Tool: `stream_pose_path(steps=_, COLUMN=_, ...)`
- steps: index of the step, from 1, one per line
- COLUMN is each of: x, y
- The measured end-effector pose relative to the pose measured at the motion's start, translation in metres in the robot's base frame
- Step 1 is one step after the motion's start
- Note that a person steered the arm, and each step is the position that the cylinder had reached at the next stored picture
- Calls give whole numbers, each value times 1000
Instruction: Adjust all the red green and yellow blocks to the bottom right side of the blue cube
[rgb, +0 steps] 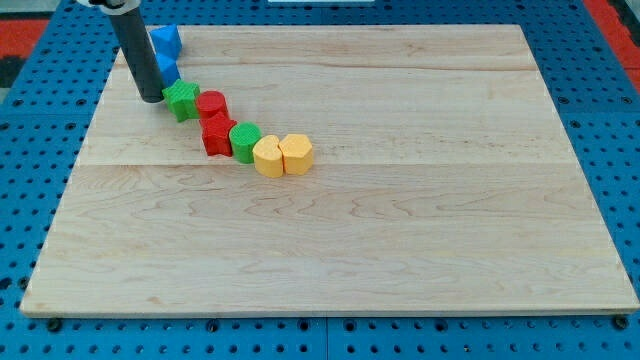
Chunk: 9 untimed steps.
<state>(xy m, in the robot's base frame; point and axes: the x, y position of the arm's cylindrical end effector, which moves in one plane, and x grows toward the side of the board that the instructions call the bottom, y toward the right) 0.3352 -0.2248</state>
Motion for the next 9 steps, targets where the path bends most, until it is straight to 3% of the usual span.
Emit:
stream_pose_path(steps=1, x=17, y=-21)
stream_pose_path(steps=3, x=87, y=49)
stream_pose_path(steps=4, x=54, y=37)
stream_pose_path(steps=5, x=60, y=62)
stream_pose_path(steps=6, x=104, y=106)
stream_pose_path(steps=7, x=114, y=53)
stream_pose_path(steps=8, x=109, y=49)
stream_pose_path(steps=9, x=58, y=89)
